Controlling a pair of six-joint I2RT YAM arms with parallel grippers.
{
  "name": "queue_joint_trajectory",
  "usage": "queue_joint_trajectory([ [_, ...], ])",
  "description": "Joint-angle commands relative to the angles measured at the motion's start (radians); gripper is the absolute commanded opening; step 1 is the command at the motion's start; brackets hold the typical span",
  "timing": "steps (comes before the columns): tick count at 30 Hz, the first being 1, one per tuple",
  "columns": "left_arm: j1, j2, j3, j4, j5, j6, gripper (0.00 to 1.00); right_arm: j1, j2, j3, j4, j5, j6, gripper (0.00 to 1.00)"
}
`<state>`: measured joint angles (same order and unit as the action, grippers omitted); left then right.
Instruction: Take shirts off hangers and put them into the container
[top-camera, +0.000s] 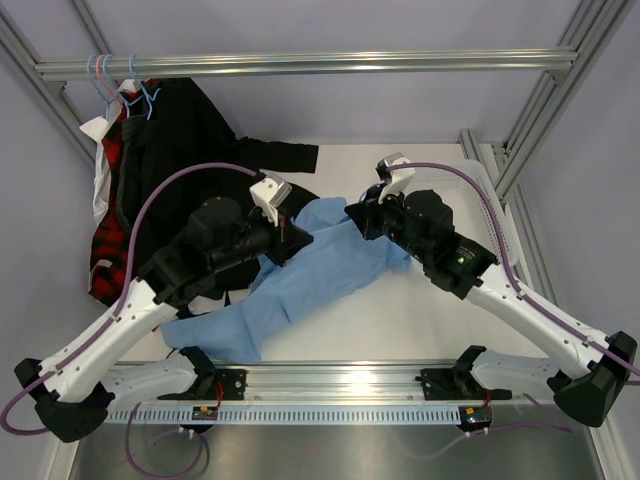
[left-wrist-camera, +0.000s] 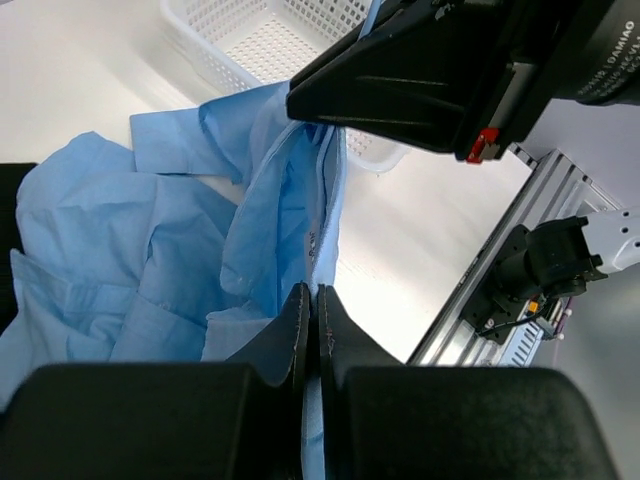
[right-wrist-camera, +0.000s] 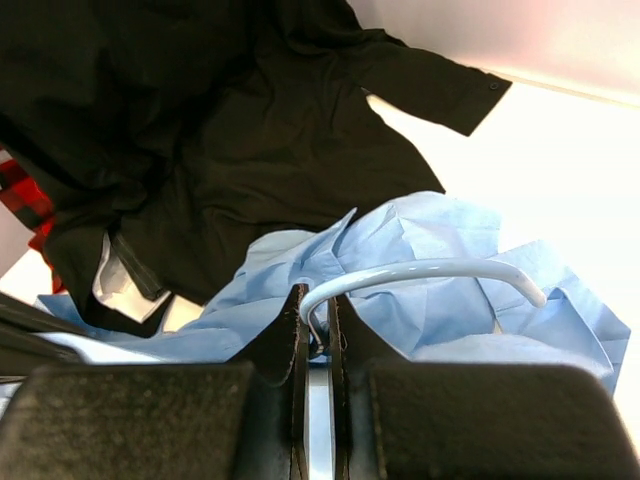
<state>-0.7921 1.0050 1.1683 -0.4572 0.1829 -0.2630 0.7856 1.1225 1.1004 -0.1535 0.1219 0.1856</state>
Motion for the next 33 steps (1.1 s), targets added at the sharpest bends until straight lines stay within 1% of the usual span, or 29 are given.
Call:
queue_joint_trajectory([
  [1,-0.001,-0.088,0.008,-0.060,-0.033,-0.005,0.00,0.007,-0.043,-0.016,0.052,0.084,0.018,0.00],
  [9,-0.001,-0.230,-0.081,-0.192,-0.077,-0.021,0.00,0.009,-0.035,-0.023,0.060,0.128,0.041,0.00],
  [10,-0.001,-0.253,-0.093,-0.228,-0.086,-0.021,0.00,0.009,-0.032,-0.027,0.060,0.131,0.046,0.00],
  [16,-0.001,-0.342,-0.113,-0.362,-0.161,-0.027,0.00,0.007,-0.021,-0.036,0.069,0.159,0.060,0.00],
  [23,-0.001,-0.425,-0.099,-0.442,-0.267,-0.033,0.00,0.007,-0.026,-0.034,0.057,0.205,0.068,0.00],
  [27,-0.001,-0.445,-0.101,-0.469,-0.241,-0.024,0.00,0.007,-0.043,-0.027,0.039,0.238,0.071,0.00],
  [33,-0.001,-0.470,-0.104,-0.547,-0.232,-0.024,0.00,0.007,-0.064,-0.017,-0.001,0.340,0.098,0.00],
])
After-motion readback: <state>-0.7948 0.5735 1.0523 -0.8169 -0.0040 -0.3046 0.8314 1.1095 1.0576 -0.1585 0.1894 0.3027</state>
